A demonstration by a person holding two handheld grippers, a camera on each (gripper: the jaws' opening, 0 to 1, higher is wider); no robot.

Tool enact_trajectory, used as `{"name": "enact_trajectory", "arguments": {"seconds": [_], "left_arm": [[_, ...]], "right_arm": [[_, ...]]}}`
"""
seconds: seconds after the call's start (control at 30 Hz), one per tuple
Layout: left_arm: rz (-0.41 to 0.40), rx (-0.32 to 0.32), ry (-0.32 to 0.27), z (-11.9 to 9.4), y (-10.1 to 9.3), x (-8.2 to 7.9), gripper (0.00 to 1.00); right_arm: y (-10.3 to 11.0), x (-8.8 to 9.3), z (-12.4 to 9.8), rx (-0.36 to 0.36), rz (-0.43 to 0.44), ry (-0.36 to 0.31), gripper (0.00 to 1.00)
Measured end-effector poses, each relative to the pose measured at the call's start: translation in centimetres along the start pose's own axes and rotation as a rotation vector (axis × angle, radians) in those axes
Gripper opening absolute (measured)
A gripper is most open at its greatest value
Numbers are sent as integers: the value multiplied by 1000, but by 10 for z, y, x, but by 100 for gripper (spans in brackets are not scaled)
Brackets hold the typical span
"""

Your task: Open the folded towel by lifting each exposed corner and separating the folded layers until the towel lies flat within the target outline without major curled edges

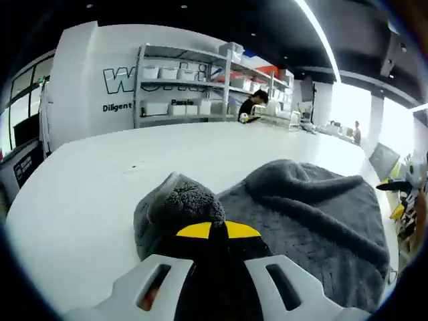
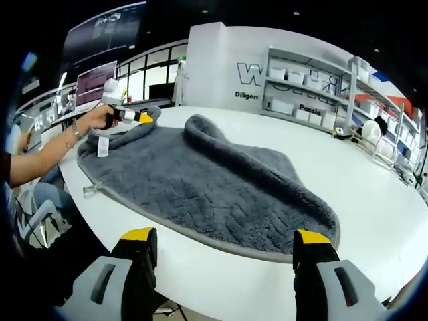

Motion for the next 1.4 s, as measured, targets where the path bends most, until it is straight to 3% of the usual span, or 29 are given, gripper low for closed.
{"name": "enact_trajectory", "arguments": {"seconds": [0.1, 0.23, 0.37, 0.53, 0.63, 0.8, 1.0, 1.23, 1.4], "left_arm": [[-3, 12, 30, 2, -6, 10, 7], [-19, 31, 49, 0, -11, 20, 19], [-19, 58, 51, -4, -13, 15, 28], [-3, 103, 32, -17, -13, 6, 32], [-12, 87, 3, -25, -8, 1, 39], [-23, 60, -6, -35, 6, 3, 39], [-61, 57, 12, -48, 11, 18, 34], [-99, 81, 36, -44, 12, 30, 33], [-109, 101, 29, -43, 8, 30, 25]], "right_arm": [[5, -2, 0, -17, 0, -6, 85], [5, -3, -2, -27, -12, -2, 85], [1, -3, -4, -19, 0, -6, 85], [0, 0, -6, -13, 3, -2, 84], [0, 2, -6, -15, 11, -2, 84], [1, 2, -6, -18, 10, -4, 84], [1, 4, -4, -16, 12, 5, 84], [6, 4, 0, -23, 8, 8, 84], [7, 4, 1, -24, 9, 10, 83]]}}
Point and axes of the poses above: the point that each gripper's makers call its tool centre point, and the gripper's own axes: z roughly forward along the fingers, y roughly to its left, x roughly out of its underside, the point moved 7 cm from there along -z, roughly backward along the fingers, and after that the axes turned 14 degrees about -y, right-handed, at the moved point
